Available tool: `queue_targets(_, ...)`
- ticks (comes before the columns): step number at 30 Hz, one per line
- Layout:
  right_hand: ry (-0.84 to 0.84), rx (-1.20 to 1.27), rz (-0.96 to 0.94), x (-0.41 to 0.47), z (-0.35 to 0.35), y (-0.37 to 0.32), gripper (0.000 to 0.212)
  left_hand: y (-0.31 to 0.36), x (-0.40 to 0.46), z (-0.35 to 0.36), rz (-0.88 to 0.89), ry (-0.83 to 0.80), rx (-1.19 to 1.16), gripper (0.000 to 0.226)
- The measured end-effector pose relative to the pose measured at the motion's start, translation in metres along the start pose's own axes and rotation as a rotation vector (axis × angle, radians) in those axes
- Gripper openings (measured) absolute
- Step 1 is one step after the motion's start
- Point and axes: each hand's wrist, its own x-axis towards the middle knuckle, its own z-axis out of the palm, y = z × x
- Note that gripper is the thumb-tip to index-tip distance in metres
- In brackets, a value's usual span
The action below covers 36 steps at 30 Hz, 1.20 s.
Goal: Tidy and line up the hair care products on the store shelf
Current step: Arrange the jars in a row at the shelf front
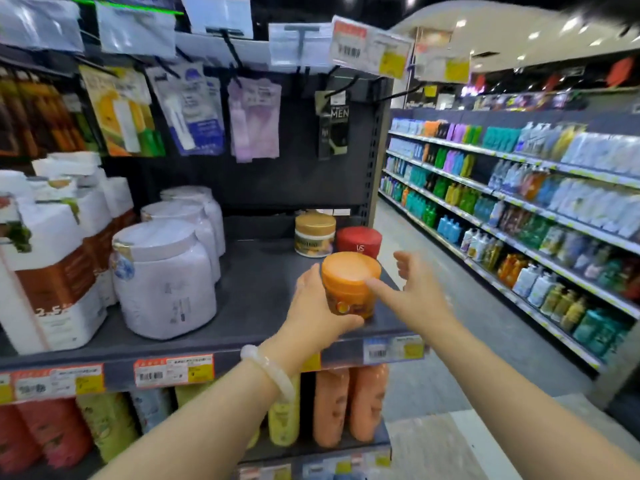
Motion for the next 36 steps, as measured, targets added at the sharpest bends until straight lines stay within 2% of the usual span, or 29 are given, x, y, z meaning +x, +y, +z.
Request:
queue_targets(4,-0.255,-0.02,0.019,0.026,-0.001,0.003,0.09,-0.001,0.025,0.01,-0.095,-0.007,-0.09,0.109)
queue_targets(6,-0.351,-0.026,0.015,0.035,0.003,0.006,0.093,0.001,0.032,0.015,-0.095,0.019,-0.132,0.101)
queue_targets(9,-0.402,-0.065,-0.017,0.045,0.008,0.009,0.089,0.008,0.035,0.018,-0.087,0.061,-0.144,0.093)
queue_targets(11,-0.411,-0.08,-0.028,0.049,0.011,0.008,0.093,0.007,0.034,0.017,-0.111,0.109,-0.134,0.099)
queue_targets(14,-0.451,0.032,-0.066,0.053,0.02,0.002,0.096,-0.004,0.031,0.006,-0.175,0.198,-0.124,0.115)
queue_targets(17,-0.507,0.081,-0.113,0.053,0.033,-0.002,0.101,-0.012,0.026,-0.004,-0.171,0.22,-0.048,0.122)
queue_targets(20,-0.661,0.008,-0.158,0.062,0.033,-0.002,0.109,-0.021,0.018,-0.007,-0.213,0.224,-0.027,0.128)
queue_targets(22,-0.776,-0.046,-0.14,0.085,0.026,-0.006,0.104,-0.026,0.018,-0.008,-0.221,0.221,-0.032,0.131)
queue_targets(23,-0.782,-0.066,-0.134,0.1,0.023,-0.008,0.095,-0.027,0.02,-0.01,-0.226,0.209,-0.032,0.134)
queue_targets(25,-0.683,-0.064,-0.125,0.13,0.023,-0.01,0.074,-0.029,0.021,-0.013,-0.242,0.192,-0.041,0.136)
queue_targets(27,-0.561,-0.042,-0.134,0.155,0.031,-0.008,0.059,-0.031,0.023,-0.019,-0.25,0.232,-0.09,0.125)
queue_targets(29,-0.493,-0.093,-0.192,0.173,0.044,-0.002,0.056,-0.031,0.031,-0.029,-0.235,0.316,-0.119,0.095)
queue_targets(32,-0.433,-0.173,-0.291,0.192,0.064,0.002,0.07,-0.027,0.06,-0.044,-0.267,0.42,-0.014,0.052)
queue_targets(36,-0.393,-0.288,-0.28,0.217,0.085,0.004,0.1,-0.014,0.106,-0.055,-0.36,0.297,0.231,0.049)
